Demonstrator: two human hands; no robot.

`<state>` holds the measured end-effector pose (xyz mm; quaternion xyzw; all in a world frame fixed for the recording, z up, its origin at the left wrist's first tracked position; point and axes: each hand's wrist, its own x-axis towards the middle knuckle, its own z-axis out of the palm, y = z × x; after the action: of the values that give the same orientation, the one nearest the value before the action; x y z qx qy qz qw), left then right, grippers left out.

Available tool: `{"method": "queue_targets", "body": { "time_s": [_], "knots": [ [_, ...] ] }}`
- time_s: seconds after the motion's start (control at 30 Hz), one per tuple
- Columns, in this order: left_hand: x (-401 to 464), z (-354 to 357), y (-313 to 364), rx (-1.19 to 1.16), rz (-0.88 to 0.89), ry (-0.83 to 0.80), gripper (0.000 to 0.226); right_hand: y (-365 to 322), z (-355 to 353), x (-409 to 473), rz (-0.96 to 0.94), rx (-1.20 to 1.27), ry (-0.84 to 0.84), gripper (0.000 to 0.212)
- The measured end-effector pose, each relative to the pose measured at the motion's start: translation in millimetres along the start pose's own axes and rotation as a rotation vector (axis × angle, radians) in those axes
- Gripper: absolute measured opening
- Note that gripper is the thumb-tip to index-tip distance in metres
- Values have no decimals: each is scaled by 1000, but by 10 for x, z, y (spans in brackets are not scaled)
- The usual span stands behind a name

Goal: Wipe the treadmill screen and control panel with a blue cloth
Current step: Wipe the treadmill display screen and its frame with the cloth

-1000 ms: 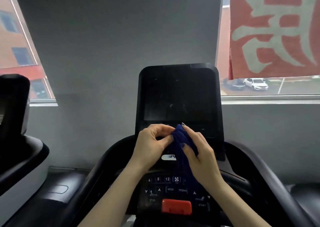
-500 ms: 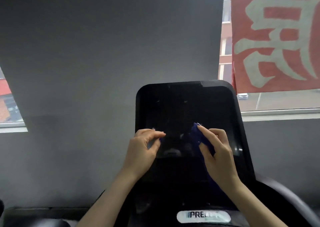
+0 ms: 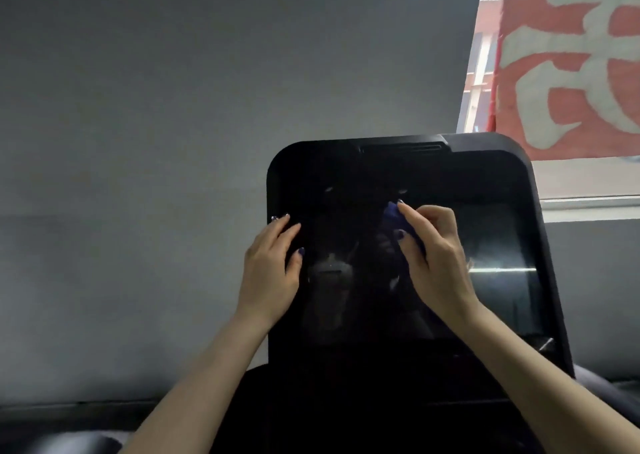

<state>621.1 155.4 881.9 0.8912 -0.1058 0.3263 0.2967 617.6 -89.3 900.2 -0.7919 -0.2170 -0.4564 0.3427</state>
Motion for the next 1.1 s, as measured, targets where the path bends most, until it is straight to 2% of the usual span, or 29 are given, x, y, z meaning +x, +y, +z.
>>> {"method": "queue_targets", "body": {
  "time_s": [0.3, 0.43, 0.73, 0.93, 1.1],
  "knots": [
    [301, 422, -220, 62, -83, 98, 55, 222, 424, 575, -203, -6, -150, 41],
    [273, 549, -340, 102, -41, 70, 58, 230, 664, 770, -251, -30, -131, 37],
    [374, 612, -553, 21, 20, 84, 60, 202, 1081, 965, -359, -131, -95, 28],
    [364, 710, -640, 12, 72, 127, 60, 266, 1251, 926, -389, -197, -135, 28],
    [378, 740, -644, 34, 84, 154, 60, 293, 1332, 933, -353, -174, -92, 27]
  ]
}}
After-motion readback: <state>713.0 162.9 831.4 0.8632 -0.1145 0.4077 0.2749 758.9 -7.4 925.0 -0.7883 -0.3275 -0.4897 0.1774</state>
